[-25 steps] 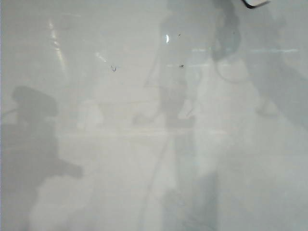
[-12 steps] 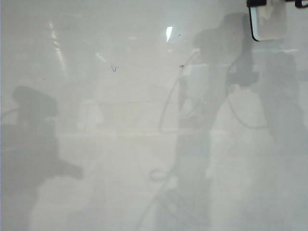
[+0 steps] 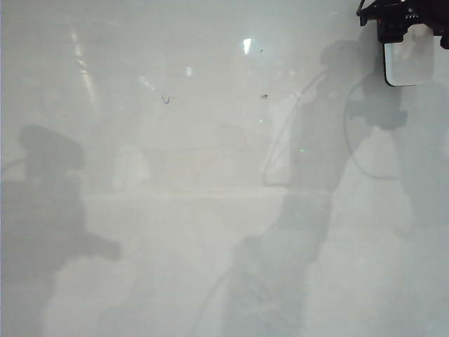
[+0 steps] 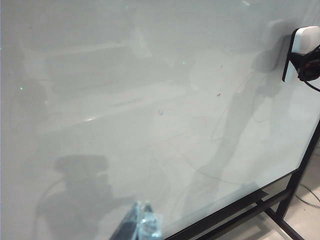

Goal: Grab the whiteboard eraser that is attached to the surface of the whiteboard and use it to clean the writing on the whiteboard.

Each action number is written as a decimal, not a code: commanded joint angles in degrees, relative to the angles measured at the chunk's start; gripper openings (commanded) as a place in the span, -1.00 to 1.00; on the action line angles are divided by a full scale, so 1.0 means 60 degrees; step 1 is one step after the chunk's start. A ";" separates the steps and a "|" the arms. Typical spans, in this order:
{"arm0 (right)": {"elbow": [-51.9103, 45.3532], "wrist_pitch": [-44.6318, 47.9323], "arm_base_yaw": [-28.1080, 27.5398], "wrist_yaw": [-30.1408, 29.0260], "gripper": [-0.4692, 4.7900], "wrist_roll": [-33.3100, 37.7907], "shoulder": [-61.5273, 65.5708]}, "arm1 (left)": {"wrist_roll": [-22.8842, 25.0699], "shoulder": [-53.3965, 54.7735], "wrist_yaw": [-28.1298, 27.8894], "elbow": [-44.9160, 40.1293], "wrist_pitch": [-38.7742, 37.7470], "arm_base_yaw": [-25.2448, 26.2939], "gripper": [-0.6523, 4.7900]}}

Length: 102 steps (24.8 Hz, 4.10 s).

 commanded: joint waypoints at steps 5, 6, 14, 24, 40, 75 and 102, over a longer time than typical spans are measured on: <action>0.0062 0.1129 0.0029 -0.0332 -0.07 0.0025 0.0572 | 0.0004 -0.0004 0.0004 0.0025 0.0106 -0.0004 -0.77; 0.0069 0.1162 0.0029 -0.0332 -0.07 0.0025 0.0641 | 0.0000 -0.0004 0.0007 0.0025 0.0106 -0.0004 -0.77; 0.0084 0.1319 0.0025 -0.0353 -0.05 -0.0087 0.0933 | 0.0004 -0.0004 0.0004 0.0025 0.0106 -0.0004 -0.77; 0.0157 0.1636 -0.0018 -0.1002 0.04 -0.1104 0.1202 | 0.0004 -0.0004 0.0004 0.0025 0.0106 -0.0007 -0.77; 0.0157 0.1920 -0.0102 -0.0510 0.38 -0.1086 0.1217 | 0.0004 -0.0004 0.0004 0.0025 0.0106 -0.0004 -0.77; 0.0149 -0.0419 -0.0495 -0.0718 1.00 -0.1038 -0.0131 | 0.0004 -0.0004 0.0004 0.0025 0.0106 -0.0007 -0.77; -0.3592 -0.6262 -0.0495 -0.1501 -0.83 0.0816 -1.0032 | 0.0000 -0.0004 0.0004 0.0025 0.0106 -0.0004 -0.77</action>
